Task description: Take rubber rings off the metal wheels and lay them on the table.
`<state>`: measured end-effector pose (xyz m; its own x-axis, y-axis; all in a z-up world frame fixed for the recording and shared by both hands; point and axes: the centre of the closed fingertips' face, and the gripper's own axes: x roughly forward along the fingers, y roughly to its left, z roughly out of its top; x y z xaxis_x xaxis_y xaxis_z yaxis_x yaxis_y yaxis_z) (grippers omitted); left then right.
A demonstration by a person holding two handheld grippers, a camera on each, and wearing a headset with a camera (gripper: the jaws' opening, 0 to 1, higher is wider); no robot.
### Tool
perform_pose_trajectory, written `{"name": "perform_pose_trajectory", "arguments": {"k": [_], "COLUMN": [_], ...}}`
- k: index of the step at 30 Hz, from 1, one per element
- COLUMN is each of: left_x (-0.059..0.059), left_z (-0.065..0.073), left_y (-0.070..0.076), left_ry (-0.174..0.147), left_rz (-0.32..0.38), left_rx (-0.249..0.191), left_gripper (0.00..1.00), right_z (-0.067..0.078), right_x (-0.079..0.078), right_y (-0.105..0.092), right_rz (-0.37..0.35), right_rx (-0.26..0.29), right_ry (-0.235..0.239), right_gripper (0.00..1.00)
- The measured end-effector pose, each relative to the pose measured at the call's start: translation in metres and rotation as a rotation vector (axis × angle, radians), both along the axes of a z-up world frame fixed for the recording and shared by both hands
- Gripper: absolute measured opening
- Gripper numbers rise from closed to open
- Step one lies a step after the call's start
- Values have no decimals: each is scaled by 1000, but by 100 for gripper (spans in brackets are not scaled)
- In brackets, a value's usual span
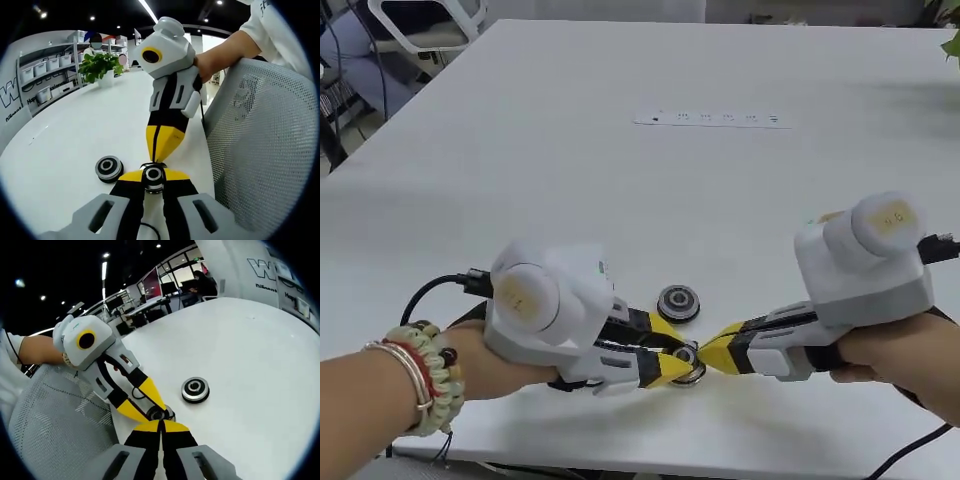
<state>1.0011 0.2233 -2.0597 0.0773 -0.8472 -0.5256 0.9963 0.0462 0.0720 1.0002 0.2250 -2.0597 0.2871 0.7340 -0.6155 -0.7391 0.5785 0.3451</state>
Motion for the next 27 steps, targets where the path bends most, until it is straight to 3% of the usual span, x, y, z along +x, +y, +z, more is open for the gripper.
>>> {"name": "perform_pose_trajectory", "arguments": {"k": [5,6,7,8,9,12,20,27], "left_x": [0,0,0,0,0,0,0,-4], "left_z": [0,0,0,0,0,0,0,6], "left_y": [0,0,0,0,0,0,-1,-2], "left_ry": [3,3,3,3,4,3,5,-15], "left_rz": [2,2,3,4,4,6,13,-34], "left_rx": [-2,-3,-3,-3,-3,-6,-7,48], "left_gripper": [8,8,8,8,8,8,8,14], "right_z": [4,15,15,9,10,8,-4,-3], "right_x": [-1,0,0,1,-1,-1,2,3], "right_y": [4,13,11,6,9,8,-2,-2], "right_rz": [9,1,-1,18,28,8,-26,-37], "right_rx": [28,99,84,19,30,40,-26,-22], "right_ry": [-2,-12,4,-24,-40,-10,5,5], "right_gripper": [0,0,0,0,0,0,0,0]}}
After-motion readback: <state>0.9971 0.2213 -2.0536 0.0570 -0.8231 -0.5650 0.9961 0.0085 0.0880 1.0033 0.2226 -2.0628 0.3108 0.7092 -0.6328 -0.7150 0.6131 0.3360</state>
